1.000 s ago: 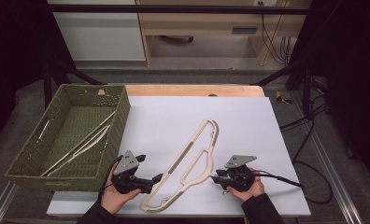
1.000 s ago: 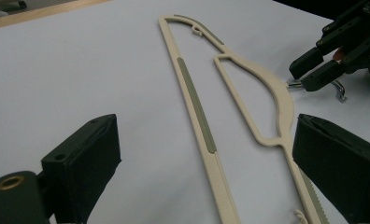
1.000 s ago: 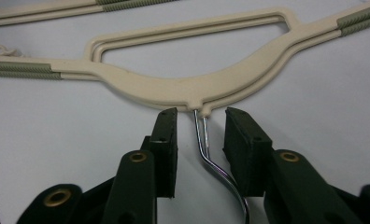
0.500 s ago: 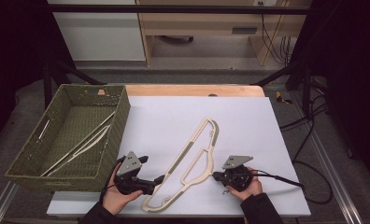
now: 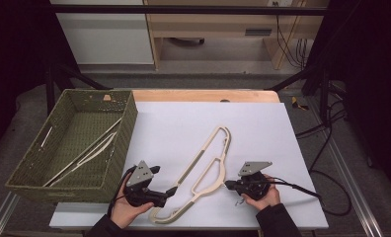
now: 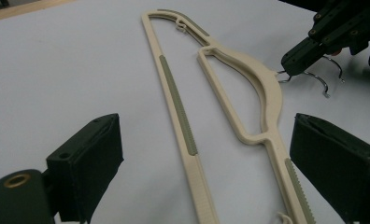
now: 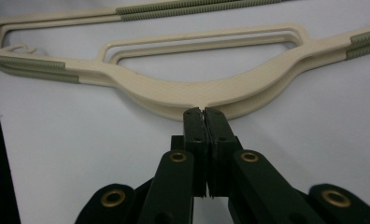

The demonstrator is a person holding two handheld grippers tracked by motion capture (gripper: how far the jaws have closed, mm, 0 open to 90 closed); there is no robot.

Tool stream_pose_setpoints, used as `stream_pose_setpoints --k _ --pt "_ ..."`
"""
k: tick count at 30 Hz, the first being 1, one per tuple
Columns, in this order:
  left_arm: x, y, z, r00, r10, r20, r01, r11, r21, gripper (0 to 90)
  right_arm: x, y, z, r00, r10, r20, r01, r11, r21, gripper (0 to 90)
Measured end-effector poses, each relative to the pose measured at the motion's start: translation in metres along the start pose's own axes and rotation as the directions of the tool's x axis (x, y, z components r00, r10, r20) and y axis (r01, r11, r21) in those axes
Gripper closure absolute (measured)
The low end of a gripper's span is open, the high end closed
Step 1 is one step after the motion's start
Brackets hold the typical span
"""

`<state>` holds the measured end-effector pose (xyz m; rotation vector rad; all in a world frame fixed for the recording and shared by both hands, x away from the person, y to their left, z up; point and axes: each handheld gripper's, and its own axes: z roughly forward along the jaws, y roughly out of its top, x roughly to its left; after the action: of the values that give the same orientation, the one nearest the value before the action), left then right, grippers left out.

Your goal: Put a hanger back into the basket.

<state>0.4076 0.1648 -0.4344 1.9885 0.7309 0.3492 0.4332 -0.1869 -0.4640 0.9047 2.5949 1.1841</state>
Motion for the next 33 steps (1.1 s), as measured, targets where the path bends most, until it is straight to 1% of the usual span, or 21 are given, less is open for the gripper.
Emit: stream_pose_setpoints --k 1,6,8,10,11,12,13,15,16,20,22,23,24,25,26,27,28,29,31,33 --pt "-0.002 0.001 0.001 1.0 0.004 0.004 -0.004 1.0 0.002 9.5 0.0 0.001 -0.001 0.9999 0.01 -0.006 -0.01 1.0 0.0 89.3" --pt "-0.013 0.009 0.01 0.9991 0.031 0.028 -0.031 0.9993 0.02 10.0 0.0 0.004 -0.005 0.9997 0.018 -0.017 -0.018 1.0 -0.006 89.4" --pt "-0.018 0.013 0.015 0.9983 0.04 0.041 -0.041 0.9987 0.029 10.4 0.002 0.006 -0.007 0.9999 0.007 -0.01 -0.007 1.0 -0.001 89.4" --pt "-0.024 0.017 0.019 0.9971 0.055 0.052 -0.057 0.9976 0.04 10.7 0.005 0.009 -0.008 1.0 0.007 -0.005 -0.007 1.0 0.004 89.4" --pt "-0.027 0.019 0.022 0.9966 0.058 0.059 -0.061 0.9973 0.041 10.9 0.005 0.011 -0.009 0.9999 -0.005 -0.011 0.006 1.0 0.004 89.4" --pt "-0.031 0.021 0.025 0.9961 0.062 0.062 -0.065 0.9969 0.046 11.3 0.006 0.012 -0.01 0.9999 0.0 -0.01 0.0 1.0 0.005 89.4" --pt "-0.034 0.024 0.028 0.9956 0.068 0.064 -0.072 0.996 0.053 11.3 0.007 0.012 -0.01 0.9998 0.01 -0.017 -0.009 1.0 0.004 89.4" --pt "-0.04 0.029 0.036 0.9931 0.085 0.081 -0.091 0.9931 0.075 11.3 0.006 0.013 -0.012 0.9999 0.01 -0.012 -0.01 1.0 0.005 89.4" --pt "-0.044 0.032 0.04 0.9923 0.095 0.08 -0.102 0.9911 0.086 11.4 0.006 0.013 -0.013 0.9999 0.009 -0.012 -0.009 1.0 0.005 89.4" --pt "-0.053 0.039 0.059 0.9892 0.113 0.093 -0.124 0.9852 0.119 15.1 0.006 0.016 -0.017 0.9998 0.014 -0.017 -0.014 1.0 0.002 89.4" --pt "-0.056 0.04 0.07 0.9878 0.113 0.107 -0.128 0.9819 0.14 17.7 0.006 0.017 -0.018 0.9998 0.008 -0.018 -0.008 1.0 -0.003 89.4" --pt "-0.057 0.04 0.076 0.9868 0.11 0.119 -0.127 0.9806 0.15 19.1 0.007 0.018 -0.018 0.9998 0.013 -0.016 -0.013 1.0 0.001 89.4" --pt "-0.058 0.04 0.081 0.985 0.113 0.13 -0.134 0.9779 0.161 20.4 0.008 0.019 -0.019 0.9998 0.011 -0.015 -0.011 1.0 0.002 89.4" --pt "-0.06 0.039 0.086 0.9836 0.123 0.132 -0.145 0.974 0.174 22.0 0.007 0.02 -0.018 0.9998 0.001 -0.019 -0.001 1.0 -0.005 89.4" --pt "-0.061 0.038 0.091 0.9824 0.135 0.129 -0.158 0.9694 0.188 23.7 0.008 0.021 -0.019 0.9998 0.007 -0.018 -0.007 1.0 0.0 89.4" --pt "-0.063 0.037 0.095 0.9822 0.142 0.123 -0.165 0.9663 0.198 25.8 0.008 0.022 -0.019 0.9998 0.008 -0.018 -0.008 1.0 -0.006 89.4" --pt "-0.064 0.037 0.098 0.9785 0.168 0.119 -0.191 0.9574 0.217 28.9 0.008 0.022 -0.02 0.9998 0.005 -0.021 -0.005 1.0 -0.006 89.4" --pt "-0.065 0.037 0.101 0.9791 0.167 0.116 -0.189 0.9574 0.218 33.2 0.008 0.023 -0.02 0.9998 0.008 -0.019 -0.008 1.0 -0.007 89.4" --pt "-0.065 0.036 0.105 0.9814 0.141 0.13 -0.167 0.9608 0.221 40.3 0.008 0.024 -0.021 0.9999 -0.001 -0.011 0.001 1.0 -0.007 89.4" --pt "-0.064 0.035 0.108 0.9829 0.145 0.114 -0.168 0.958 0.233 45.9 0.008 0.025 -0.022 0.9999 0.001 -0.011 -0.001 1.0 -0.011 89.4"
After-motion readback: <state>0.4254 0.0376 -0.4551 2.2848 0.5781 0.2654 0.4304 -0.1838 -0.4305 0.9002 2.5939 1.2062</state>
